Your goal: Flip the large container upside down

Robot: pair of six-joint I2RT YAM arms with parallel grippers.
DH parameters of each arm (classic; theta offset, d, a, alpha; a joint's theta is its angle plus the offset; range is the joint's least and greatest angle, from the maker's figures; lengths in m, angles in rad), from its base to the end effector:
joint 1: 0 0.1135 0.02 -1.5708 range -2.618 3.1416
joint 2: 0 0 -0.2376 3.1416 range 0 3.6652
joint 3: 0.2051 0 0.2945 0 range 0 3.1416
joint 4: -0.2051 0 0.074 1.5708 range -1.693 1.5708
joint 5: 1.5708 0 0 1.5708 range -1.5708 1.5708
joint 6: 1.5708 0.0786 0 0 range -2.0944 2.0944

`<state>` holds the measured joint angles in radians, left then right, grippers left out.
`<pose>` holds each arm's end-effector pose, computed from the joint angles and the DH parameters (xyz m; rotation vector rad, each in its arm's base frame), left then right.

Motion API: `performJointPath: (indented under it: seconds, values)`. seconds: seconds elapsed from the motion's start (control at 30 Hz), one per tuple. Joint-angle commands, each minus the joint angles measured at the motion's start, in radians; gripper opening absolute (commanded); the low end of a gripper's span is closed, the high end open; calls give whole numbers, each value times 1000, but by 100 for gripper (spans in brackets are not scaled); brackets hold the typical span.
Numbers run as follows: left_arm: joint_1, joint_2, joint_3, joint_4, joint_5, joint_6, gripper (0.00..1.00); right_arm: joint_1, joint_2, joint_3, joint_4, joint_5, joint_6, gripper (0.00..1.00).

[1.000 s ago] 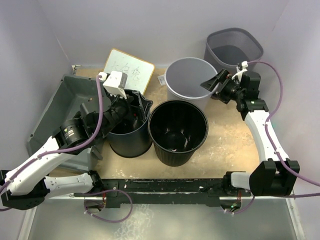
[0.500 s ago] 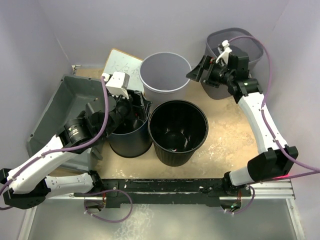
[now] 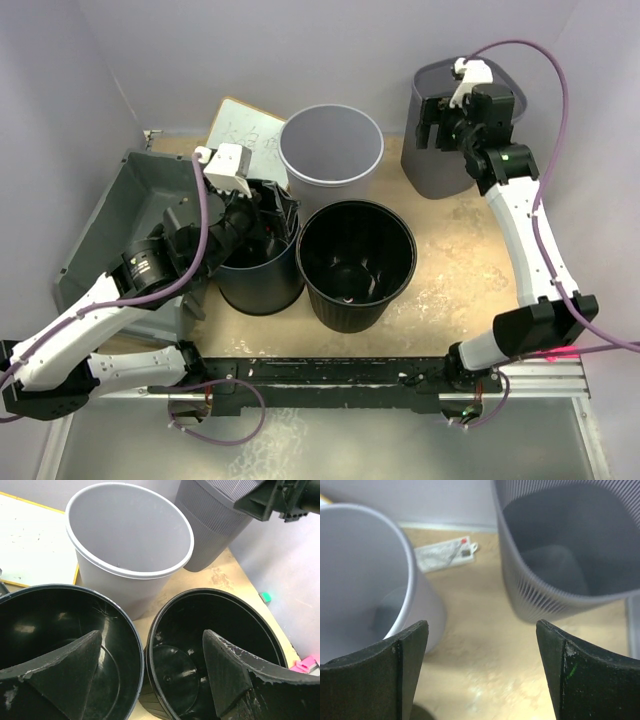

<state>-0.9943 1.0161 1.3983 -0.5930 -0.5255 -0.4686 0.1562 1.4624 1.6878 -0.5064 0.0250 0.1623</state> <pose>0.1851 -0.2123 0.4490 0.0872 1.7890 -0.5950 0.4038 0.0616 0.4303 0.0231 1.8562 0.1985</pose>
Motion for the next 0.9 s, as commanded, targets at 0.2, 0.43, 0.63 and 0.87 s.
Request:
performJointPath:
  seconds: [0.2,0.43,0.63,0.87]
  values:
    - [2,-36,7,29,-9,-24,79,-6,334,307,111,193,-459,88]
    - [2,-44,10,4,-4,-52,79,-26,399,356,90,66,-383,58]
    - [2,-66,-13,8,-23,-54,79,-26,350,337,74,62,-339,9]
    - [2,-44,-28,19,-30,-24,79,-26,195,278,-3,163,-115,0]
